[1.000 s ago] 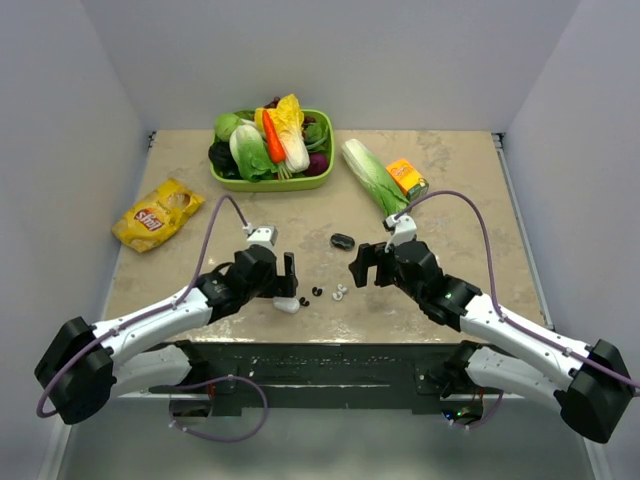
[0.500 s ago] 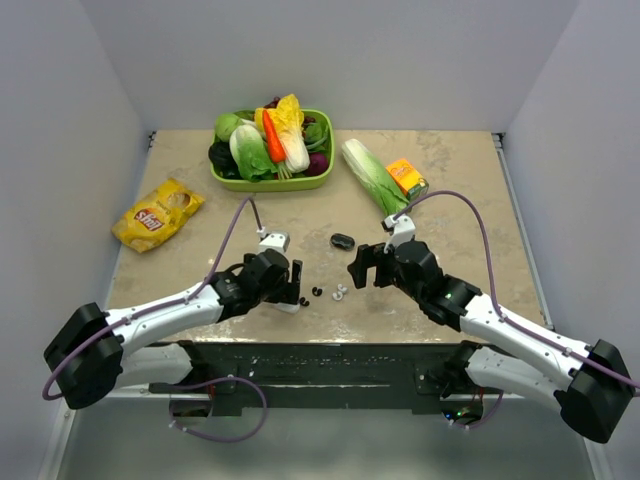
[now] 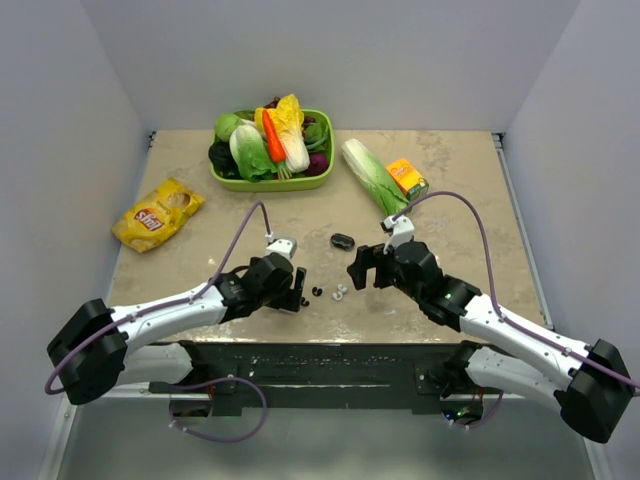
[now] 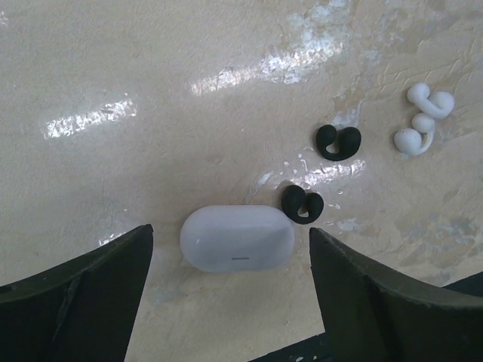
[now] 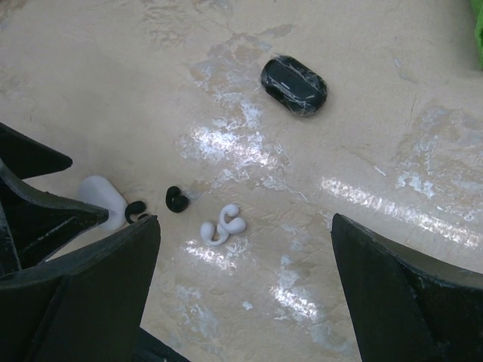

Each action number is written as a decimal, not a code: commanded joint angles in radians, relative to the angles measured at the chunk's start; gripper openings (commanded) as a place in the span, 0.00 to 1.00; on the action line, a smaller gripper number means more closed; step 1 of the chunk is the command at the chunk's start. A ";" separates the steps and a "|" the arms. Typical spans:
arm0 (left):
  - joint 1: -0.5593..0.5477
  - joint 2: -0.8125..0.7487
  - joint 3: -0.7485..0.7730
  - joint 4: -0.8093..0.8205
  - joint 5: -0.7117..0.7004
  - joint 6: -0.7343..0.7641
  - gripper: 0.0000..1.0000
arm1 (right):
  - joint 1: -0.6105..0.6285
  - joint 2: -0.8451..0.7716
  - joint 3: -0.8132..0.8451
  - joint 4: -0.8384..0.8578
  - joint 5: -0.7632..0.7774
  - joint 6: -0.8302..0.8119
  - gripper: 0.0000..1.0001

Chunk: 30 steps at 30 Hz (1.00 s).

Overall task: Insert the wireless bluetooth earbuds into the charging case
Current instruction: Pick up the charging case at the center of the board.

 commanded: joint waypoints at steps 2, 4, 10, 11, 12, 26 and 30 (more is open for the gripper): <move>-0.009 0.047 0.018 -0.036 0.008 0.034 0.88 | -0.001 -0.005 -0.006 0.045 -0.009 -0.009 0.98; -0.012 0.059 0.019 -0.045 0.010 0.033 0.88 | 0.001 -0.008 -0.008 0.047 -0.012 -0.010 0.98; -0.035 0.079 0.021 -0.045 0.008 0.030 0.88 | -0.001 -0.004 -0.009 0.051 -0.015 -0.007 0.98; -0.036 0.085 0.021 -0.042 0.008 0.028 0.87 | -0.001 -0.002 -0.009 0.051 -0.017 -0.007 0.98; -0.042 0.098 0.021 -0.035 0.010 0.028 0.87 | -0.001 -0.004 -0.011 0.051 -0.018 -0.007 0.98; -0.075 0.164 0.025 -0.007 -0.009 0.019 0.78 | -0.001 -0.010 -0.016 0.047 -0.017 -0.006 0.98; -0.075 0.162 0.021 -0.007 -0.007 0.017 0.71 | -0.001 -0.002 -0.014 0.048 -0.018 -0.004 0.98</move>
